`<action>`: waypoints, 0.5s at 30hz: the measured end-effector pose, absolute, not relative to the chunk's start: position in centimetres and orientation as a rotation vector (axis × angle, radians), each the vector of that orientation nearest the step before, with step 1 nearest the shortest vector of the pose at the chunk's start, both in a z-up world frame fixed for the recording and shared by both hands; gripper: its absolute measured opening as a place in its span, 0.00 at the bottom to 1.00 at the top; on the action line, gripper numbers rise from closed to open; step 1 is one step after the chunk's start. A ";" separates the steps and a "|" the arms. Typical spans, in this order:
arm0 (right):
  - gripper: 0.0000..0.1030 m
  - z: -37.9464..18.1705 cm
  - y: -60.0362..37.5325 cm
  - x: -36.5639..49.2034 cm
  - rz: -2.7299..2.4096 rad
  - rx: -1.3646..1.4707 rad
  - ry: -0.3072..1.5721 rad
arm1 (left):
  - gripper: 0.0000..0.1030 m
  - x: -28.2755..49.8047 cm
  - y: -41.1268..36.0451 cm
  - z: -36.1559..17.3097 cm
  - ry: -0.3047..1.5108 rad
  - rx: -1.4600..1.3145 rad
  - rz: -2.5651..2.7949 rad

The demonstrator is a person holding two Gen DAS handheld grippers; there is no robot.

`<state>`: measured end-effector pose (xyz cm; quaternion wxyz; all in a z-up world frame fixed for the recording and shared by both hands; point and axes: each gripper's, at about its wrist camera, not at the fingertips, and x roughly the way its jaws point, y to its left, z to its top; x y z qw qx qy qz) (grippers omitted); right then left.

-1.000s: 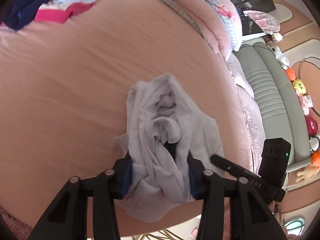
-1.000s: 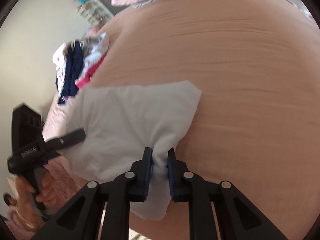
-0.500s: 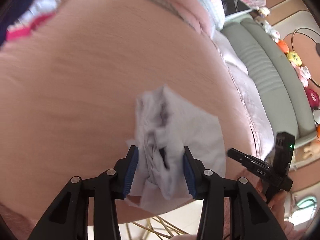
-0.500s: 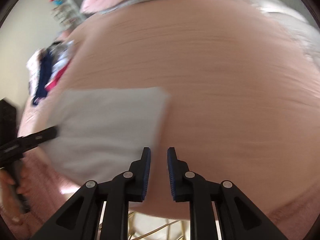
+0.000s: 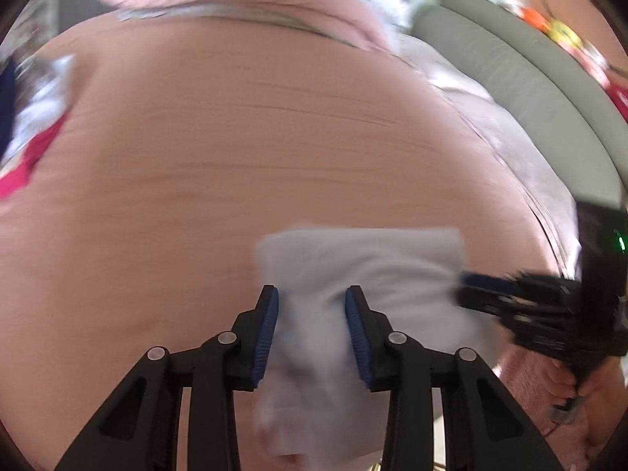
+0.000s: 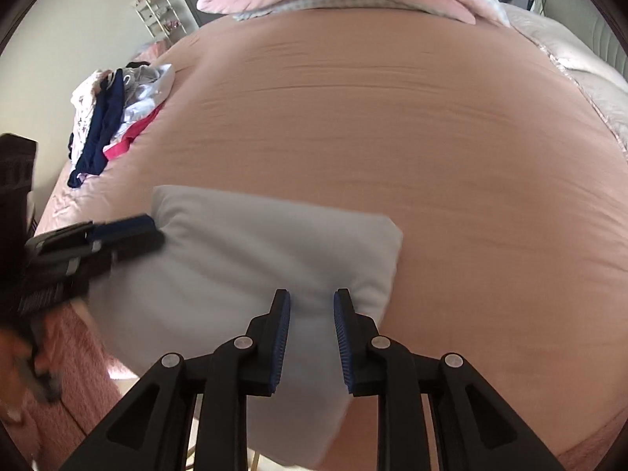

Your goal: Fold clothes

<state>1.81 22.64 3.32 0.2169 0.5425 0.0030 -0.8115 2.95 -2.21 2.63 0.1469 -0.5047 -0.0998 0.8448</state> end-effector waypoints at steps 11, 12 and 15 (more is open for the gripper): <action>0.38 4.9 23.9 4.4 -2.273 1.455 -0.004 | 0.33 7.4 -2.6 6.6 -0.418 -1.272 2.442; 0.38 4.1 23.1 4.4 -2.249 1.493 0.037 | 0.33 7.8 -2.4 6.3 -0.383 -1.294 2.435; 0.47 2.7 23.8 4.3 -2.239 1.566 0.029 | 0.34 7.6 -3.6 4.0 -0.297 -1.431 2.480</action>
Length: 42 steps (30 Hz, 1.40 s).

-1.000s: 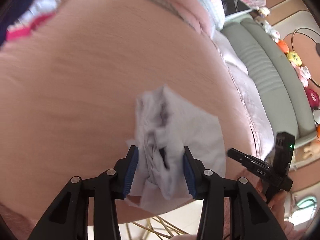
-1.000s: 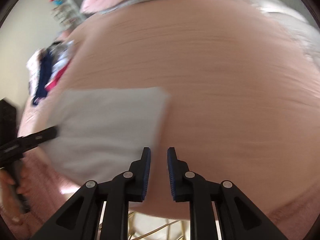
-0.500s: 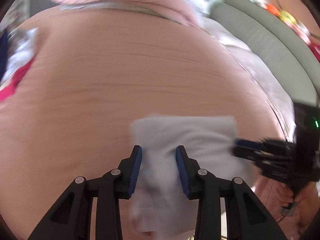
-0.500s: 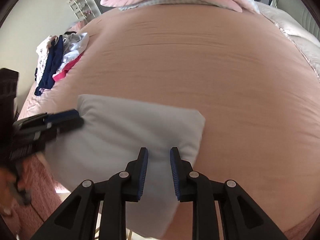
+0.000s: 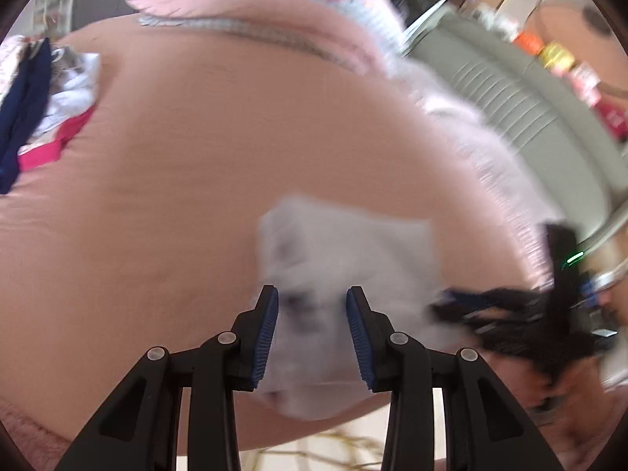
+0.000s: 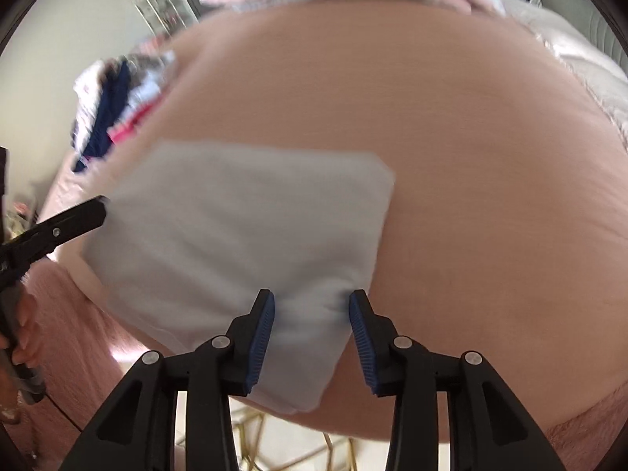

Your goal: Fold clothes

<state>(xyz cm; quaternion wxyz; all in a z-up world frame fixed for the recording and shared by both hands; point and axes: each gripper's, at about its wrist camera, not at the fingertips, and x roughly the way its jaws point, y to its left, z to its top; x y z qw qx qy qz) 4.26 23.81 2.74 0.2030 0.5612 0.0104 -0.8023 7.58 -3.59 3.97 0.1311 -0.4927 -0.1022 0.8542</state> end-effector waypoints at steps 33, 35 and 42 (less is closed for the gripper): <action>0.31 -0.5 22.5 4.1 -2.170 1.493 -0.268 | 0.45 8.8 -5.6 0.8 -0.810 -1.349 2.287; 0.30 -0.5 22.6 4.3 -2.180 1.488 -0.275 | 0.42 8.8 -5.7 0.8 -0.834 -1.344 2.284; 0.18 3.3 22.8 4.9 -2.243 1.402 -0.298 | 0.32 9.1 -3.2 4.3 -0.732 -1.273 2.356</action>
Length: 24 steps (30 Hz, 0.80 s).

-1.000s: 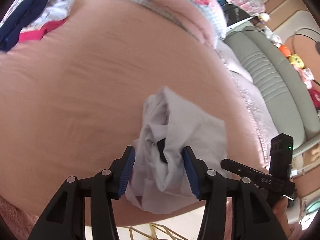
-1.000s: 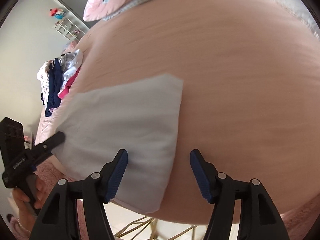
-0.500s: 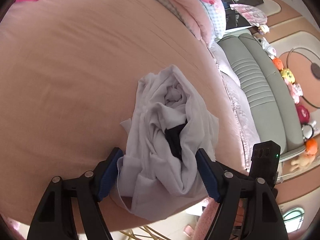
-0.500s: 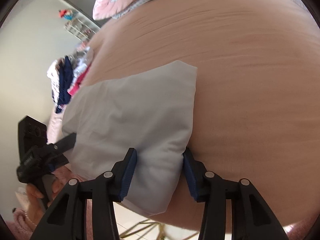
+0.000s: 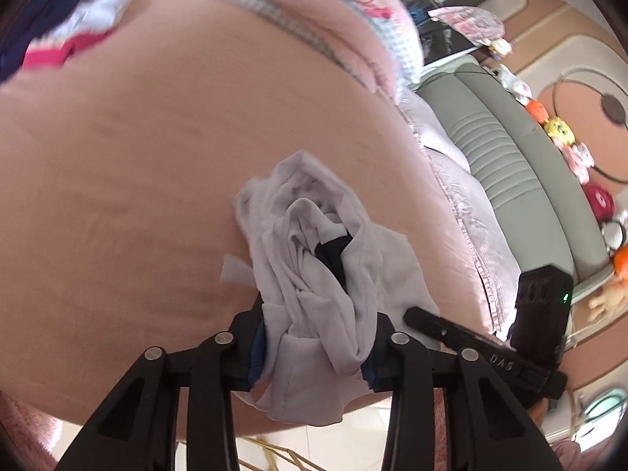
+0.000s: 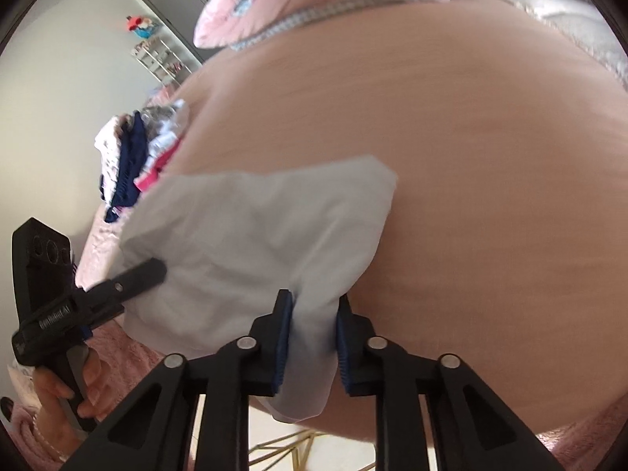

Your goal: Fold clothes

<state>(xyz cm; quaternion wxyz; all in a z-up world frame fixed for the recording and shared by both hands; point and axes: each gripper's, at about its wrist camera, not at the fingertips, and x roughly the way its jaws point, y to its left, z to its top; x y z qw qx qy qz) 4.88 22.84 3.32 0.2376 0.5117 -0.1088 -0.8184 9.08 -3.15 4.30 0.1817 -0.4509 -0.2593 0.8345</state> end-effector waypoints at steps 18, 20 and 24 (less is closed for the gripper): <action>0.18 10.1 30.7 3.1 -2.378 1.373 -0.414 | 0.31 4.8 7.1 10.3 -0.517 -1.172 2.274; 0.18 10.4 32.7 2.4 -2.403 1.388 -0.432 | 0.31 3.3 9.2 10.7 -0.482 -1.165 2.245; 0.18 11.1 36.9 0.3 -2.466 1.398 -0.445 | 0.31 0.0 14.3 11.3 -0.410 -1.142 2.189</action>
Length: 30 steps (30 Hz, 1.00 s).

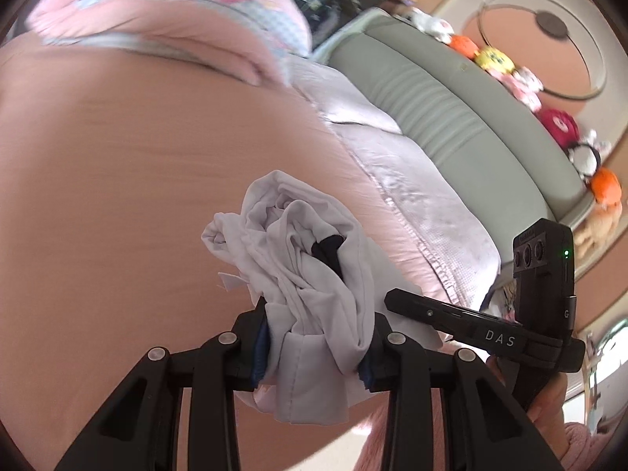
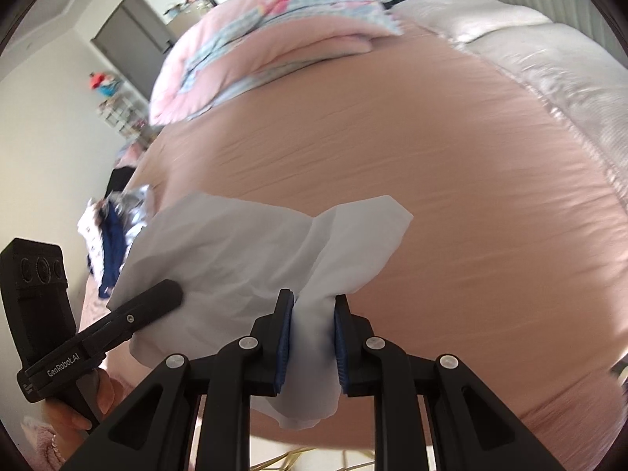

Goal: Fold clothes
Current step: 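Lift the folded shirt with the left gripper and carry it toward the pillows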

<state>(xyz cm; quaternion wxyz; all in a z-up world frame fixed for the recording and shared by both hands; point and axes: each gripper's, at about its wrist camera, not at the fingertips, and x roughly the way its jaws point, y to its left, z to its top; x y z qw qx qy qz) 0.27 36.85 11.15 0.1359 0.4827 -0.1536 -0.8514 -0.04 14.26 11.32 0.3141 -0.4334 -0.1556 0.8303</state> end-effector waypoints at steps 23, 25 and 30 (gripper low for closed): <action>0.18 10.9 58.3 -24.1 -2.648 1.437 -0.409 | 0.31 -21.5 35.0 7.3 -0.565 -1.136 2.147; 0.18 9.4 59.1 -26.2 -2.639 1.452 -0.392 | 0.31 -22.7 35.9 5.8 -0.583 -1.149 2.164; 0.18 3.0 61.1 -30.0 -2.593 1.630 -0.307 | 0.39 -24.3 36.4 1.8 -0.606 -1.254 2.190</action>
